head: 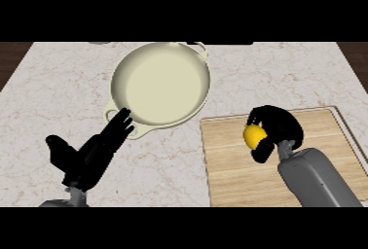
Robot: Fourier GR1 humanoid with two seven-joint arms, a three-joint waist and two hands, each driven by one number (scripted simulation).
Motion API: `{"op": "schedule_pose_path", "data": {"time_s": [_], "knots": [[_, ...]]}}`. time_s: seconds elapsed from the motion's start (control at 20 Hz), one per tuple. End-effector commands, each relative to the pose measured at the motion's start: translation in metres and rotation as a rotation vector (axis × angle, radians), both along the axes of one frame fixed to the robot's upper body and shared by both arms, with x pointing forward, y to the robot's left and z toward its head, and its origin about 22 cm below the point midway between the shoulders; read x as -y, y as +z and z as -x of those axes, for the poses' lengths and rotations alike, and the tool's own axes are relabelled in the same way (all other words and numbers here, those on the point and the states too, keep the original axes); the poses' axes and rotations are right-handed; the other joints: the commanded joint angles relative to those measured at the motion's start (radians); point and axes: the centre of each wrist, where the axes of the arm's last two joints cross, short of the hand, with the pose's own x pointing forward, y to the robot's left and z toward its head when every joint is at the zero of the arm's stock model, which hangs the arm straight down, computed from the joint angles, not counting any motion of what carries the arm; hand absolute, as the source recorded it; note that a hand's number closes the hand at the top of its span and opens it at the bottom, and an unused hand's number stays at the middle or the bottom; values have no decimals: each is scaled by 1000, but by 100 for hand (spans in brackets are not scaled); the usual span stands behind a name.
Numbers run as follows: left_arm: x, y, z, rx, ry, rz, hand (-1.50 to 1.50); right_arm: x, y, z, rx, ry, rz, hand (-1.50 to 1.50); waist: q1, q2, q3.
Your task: Pick the lemon from the tray and place it in the pot
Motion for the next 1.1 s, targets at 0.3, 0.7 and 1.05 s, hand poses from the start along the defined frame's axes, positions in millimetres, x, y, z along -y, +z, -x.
{"op": "schedule_pose_path", "data": {"time_s": [0.3, 0.7, 1.05], "knots": [[-3, -1, 2, -10, 9, 3, 0, -123, -22, 84, -7, -355, -81, 150, 8, -2, 4], [5, -4, -3, -7, 8, 1, 0, -149, 2, 107, 247, -430, 45, 150, -22, -6, 2], [1, -3, 1, -22, 16, 4, 0, -142, 64, 123, 519, -431, 34, 150, -29, -13, 1]]}}
